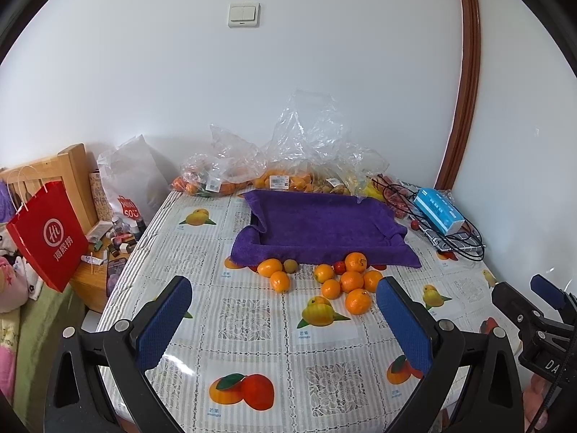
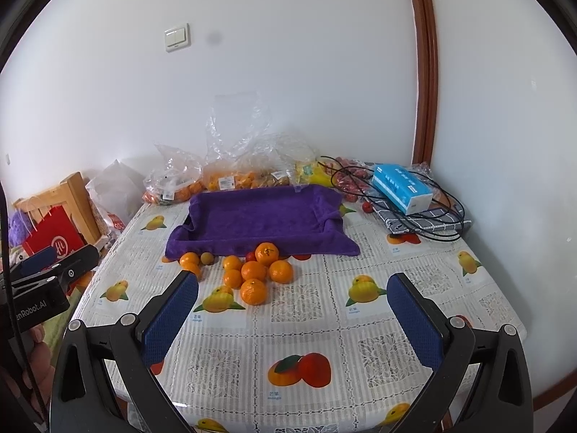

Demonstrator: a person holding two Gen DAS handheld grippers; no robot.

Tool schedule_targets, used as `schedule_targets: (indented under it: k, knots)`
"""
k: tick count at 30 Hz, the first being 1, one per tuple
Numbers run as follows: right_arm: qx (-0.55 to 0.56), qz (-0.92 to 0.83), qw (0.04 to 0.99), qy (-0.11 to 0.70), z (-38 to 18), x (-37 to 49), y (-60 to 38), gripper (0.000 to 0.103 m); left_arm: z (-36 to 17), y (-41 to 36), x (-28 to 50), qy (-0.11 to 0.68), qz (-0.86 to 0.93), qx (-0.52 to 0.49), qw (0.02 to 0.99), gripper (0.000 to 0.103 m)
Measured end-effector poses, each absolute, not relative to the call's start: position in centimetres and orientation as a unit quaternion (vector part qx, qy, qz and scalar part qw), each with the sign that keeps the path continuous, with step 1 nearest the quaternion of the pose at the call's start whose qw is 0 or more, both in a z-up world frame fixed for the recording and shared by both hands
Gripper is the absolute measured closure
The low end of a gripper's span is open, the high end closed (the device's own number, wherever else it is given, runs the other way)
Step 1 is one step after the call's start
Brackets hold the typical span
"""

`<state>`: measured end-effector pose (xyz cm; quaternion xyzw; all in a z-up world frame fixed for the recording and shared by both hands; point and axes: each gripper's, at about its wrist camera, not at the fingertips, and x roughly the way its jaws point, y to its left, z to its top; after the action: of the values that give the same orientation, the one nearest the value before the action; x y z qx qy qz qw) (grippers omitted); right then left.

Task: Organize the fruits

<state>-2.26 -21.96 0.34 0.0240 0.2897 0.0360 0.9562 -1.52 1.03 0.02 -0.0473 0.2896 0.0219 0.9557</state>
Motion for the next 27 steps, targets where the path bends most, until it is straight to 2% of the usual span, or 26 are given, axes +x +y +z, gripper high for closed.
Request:
schedule_targets:
  k: [27]
  knots:
    - [0.019,0.039,0.956,0.290,0.26,-2.28,-21.42,0.000,-0.10,1.10,-1.48,0.290,0.024,-0.042,0.956,0.001]
